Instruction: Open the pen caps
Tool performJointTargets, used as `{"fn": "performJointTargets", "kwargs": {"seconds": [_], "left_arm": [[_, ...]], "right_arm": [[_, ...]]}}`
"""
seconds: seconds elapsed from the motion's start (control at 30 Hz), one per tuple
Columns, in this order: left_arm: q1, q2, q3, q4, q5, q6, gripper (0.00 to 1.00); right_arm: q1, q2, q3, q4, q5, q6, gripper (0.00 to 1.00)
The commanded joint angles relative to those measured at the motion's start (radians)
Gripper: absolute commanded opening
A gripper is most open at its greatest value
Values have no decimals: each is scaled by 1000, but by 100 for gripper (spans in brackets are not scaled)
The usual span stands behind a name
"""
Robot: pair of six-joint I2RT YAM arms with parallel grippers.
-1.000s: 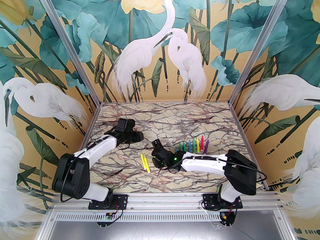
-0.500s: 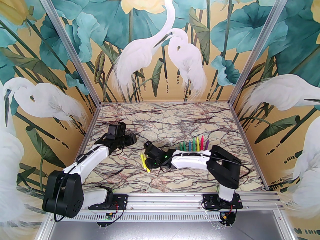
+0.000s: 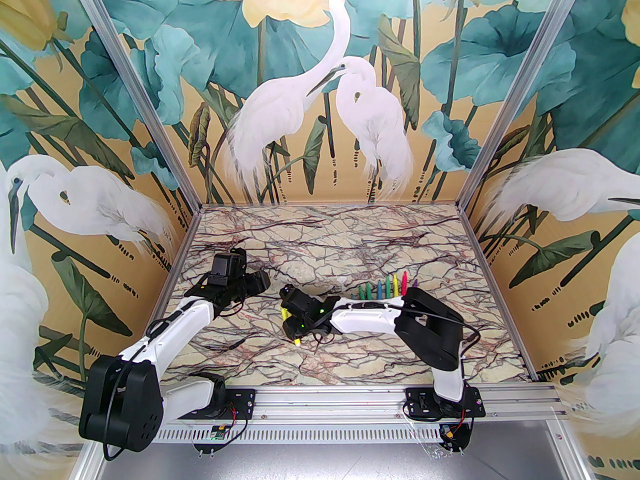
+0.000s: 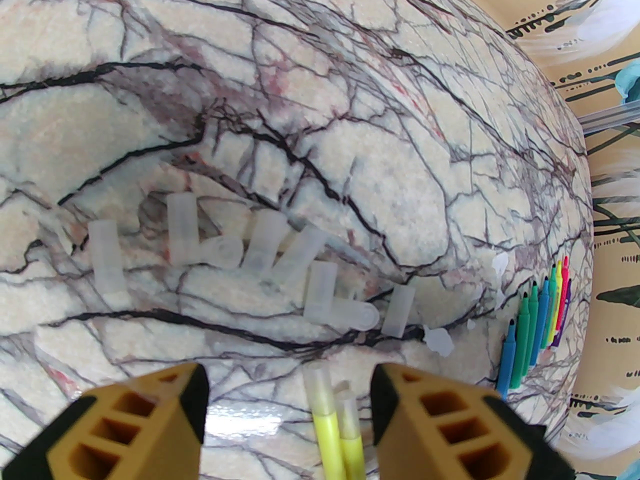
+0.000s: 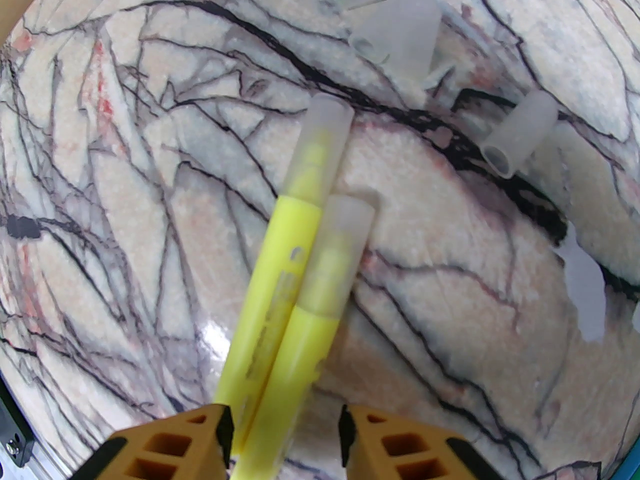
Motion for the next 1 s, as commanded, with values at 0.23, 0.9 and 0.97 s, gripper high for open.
{"fn": "performJointTargets", "kwargs": {"seconds": [0.23,0.9,0.97], "left_arm": [[9,-15,-12,23,-20,-3,61],[9,4,-13,33,-3,-2,61],[9,5,-12,32,-1,-2,61]], "right_arm": [[4,45,52,-88,38,-12,40],[15,-19,-11,-81,29,-12,37],[15,-27,-20,-76,29,-11,37]]}}
